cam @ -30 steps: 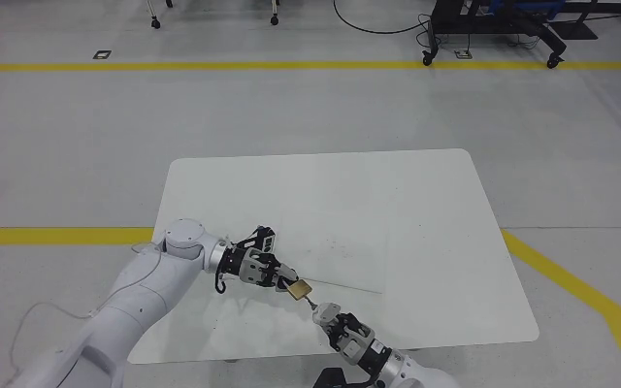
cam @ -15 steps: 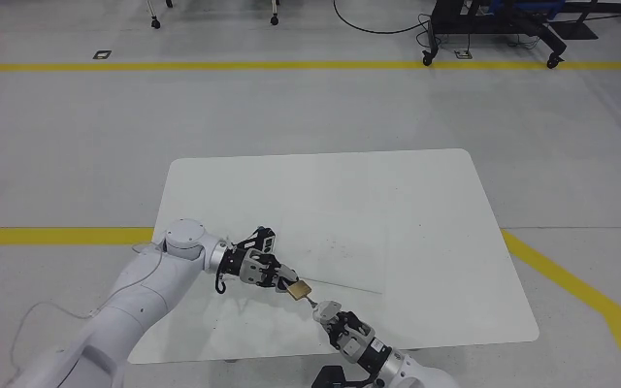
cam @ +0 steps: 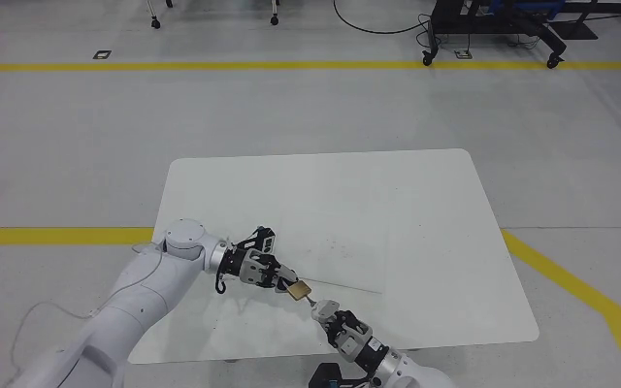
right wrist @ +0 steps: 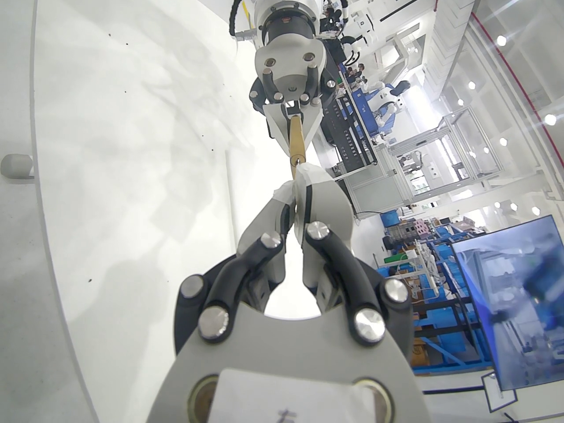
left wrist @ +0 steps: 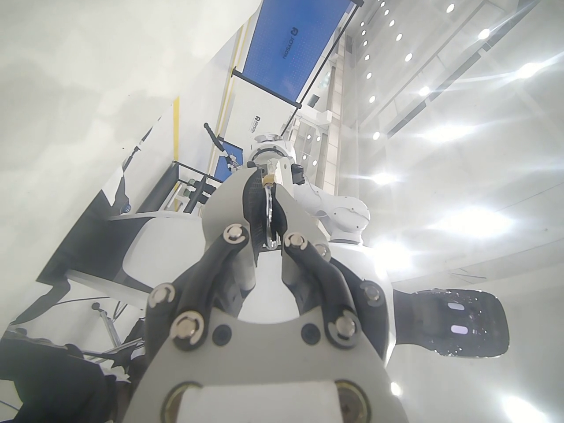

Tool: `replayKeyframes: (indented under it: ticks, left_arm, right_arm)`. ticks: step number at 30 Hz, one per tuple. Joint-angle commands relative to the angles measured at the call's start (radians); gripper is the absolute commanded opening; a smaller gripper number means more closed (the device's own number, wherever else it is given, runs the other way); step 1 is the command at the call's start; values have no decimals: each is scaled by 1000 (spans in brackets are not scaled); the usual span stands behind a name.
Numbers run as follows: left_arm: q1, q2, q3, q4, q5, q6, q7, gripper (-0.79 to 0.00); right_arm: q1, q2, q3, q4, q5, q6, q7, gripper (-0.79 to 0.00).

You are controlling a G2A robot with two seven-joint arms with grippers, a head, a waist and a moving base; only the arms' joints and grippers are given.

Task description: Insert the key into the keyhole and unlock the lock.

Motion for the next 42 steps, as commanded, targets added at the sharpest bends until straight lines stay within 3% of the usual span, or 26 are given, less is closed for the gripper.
replayKeyframes:
  ticks: [1, 26, 29, 30, 31, 38, 42]
  left_arm:
    - [0, 0, 0, 1, 3, 1, 0, -785]
    - [-5, -19, -16, 21, 49, 1, 3, -785]
    - [-4, -21, -22, 19, 56, 0, 5, -785]
    - [-3, -21, -25, 19, 55, -2, 8, -785]
    - [-2, -21, -30, 18, 54, -7, 12, -785]
    - [22, -9, -112, 17, -8, -131, 75, -785]
    - [65, 8, -184, -21, 11, -365, 263, -785]
  right_arm:
    - [1, 0, -2, 1, 0, 2, 1, -785]
    - [76, -17, -49, 44, 62, -15, 53, -785]
    - [80, -16, -44, 45, 82, -44, 41, -529]
    - [81, -16, -38, 44, 96, -47, 42, -182]
    - [82, -16, -33, 42, 107, -52, 42, 0]
    - [26, -2, 37, 3, 194, -58, -64, 0]
    - [1, 3, 63, -11, 226, -59, -95, 0]
